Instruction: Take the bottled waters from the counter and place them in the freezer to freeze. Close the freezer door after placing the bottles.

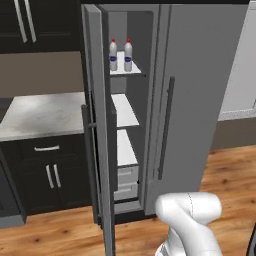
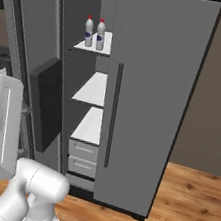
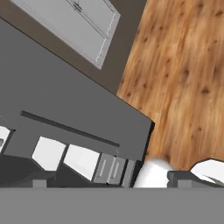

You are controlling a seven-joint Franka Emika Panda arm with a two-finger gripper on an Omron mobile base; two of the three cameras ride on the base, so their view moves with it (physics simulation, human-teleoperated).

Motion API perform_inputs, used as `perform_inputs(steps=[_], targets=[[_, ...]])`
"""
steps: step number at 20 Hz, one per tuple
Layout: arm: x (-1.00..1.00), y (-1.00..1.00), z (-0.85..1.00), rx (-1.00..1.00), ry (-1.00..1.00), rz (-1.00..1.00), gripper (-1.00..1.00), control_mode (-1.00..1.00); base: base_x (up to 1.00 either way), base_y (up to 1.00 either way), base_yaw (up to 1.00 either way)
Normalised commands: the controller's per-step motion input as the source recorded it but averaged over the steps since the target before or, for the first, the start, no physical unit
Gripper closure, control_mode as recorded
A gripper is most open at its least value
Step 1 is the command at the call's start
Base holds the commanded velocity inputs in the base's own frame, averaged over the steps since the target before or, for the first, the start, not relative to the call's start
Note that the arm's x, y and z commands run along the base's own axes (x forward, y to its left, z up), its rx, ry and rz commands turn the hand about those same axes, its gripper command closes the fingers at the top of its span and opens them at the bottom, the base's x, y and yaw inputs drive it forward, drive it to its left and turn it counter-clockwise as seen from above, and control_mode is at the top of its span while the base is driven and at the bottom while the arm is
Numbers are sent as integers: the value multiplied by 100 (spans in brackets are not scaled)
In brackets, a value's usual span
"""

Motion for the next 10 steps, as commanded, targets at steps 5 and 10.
perform_inputs(steps=[5, 10], targets=[[0, 0, 0, 0, 0, 0, -100, 100, -76, 66, 2], [0, 0, 0, 0, 0, 0, -100, 100, -17, 50, 3]])
